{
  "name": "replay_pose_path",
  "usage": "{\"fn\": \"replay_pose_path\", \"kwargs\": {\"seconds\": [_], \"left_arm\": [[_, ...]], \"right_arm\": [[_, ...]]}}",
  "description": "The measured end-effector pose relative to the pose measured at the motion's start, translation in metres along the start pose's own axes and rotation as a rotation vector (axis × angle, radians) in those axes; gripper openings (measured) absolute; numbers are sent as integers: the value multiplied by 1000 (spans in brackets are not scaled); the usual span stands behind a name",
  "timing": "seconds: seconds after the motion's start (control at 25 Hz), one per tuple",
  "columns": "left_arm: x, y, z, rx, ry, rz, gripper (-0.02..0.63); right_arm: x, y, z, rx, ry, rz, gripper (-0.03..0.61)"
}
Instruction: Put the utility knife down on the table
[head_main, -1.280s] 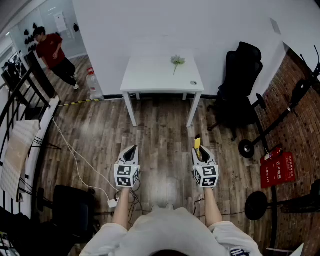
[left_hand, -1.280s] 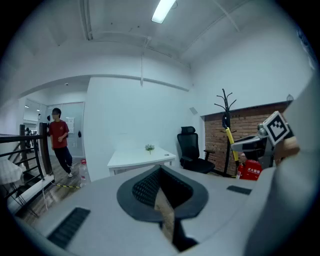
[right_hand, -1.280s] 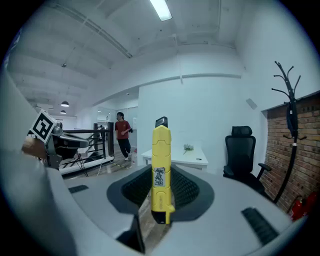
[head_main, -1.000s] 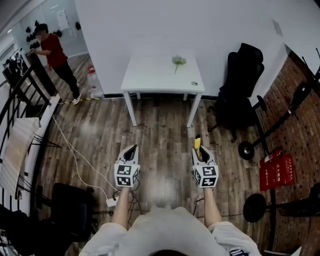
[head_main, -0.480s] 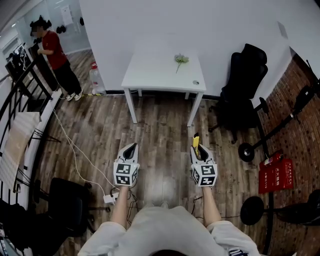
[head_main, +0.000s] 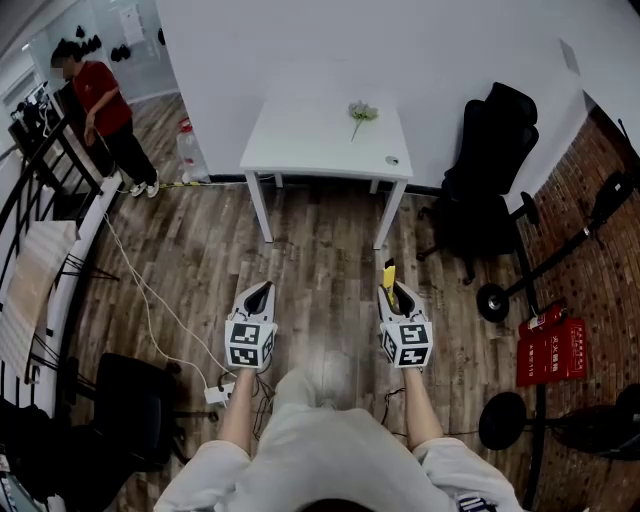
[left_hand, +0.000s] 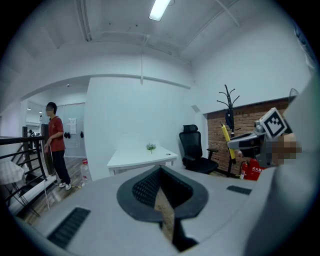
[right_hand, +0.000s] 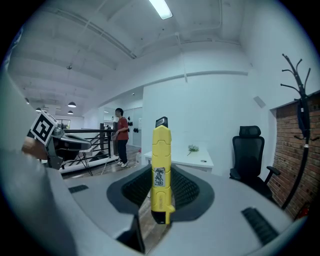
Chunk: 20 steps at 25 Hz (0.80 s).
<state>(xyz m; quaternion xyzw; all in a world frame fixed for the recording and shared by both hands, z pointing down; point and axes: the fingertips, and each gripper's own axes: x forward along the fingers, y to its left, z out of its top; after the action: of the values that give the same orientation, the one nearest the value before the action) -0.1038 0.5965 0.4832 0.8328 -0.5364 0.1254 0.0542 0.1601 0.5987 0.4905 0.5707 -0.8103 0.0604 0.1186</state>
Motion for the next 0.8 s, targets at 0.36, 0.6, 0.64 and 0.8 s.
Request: {"fn": "replay_pose_path", "kwargs": {"seconds": [0.36, 0.6, 0.64, 0.8], "left_arm": [[52, 21, 1, -3, 14, -8, 6], [111, 52, 0, -9, 10, -36, 6], [122, 58, 0, -12, 13, -40, 6], [169, 87, 12, -24, 10, -57, 6]], "right_arm": [[53, -12, 3, -5, 11, 12, 109], [113, -23, 9, -8, 12, -4, 109], [125, -25, 12, -10, 13, -6, 109], [174, -35, 27, -15, 26, -15, 109]]}}
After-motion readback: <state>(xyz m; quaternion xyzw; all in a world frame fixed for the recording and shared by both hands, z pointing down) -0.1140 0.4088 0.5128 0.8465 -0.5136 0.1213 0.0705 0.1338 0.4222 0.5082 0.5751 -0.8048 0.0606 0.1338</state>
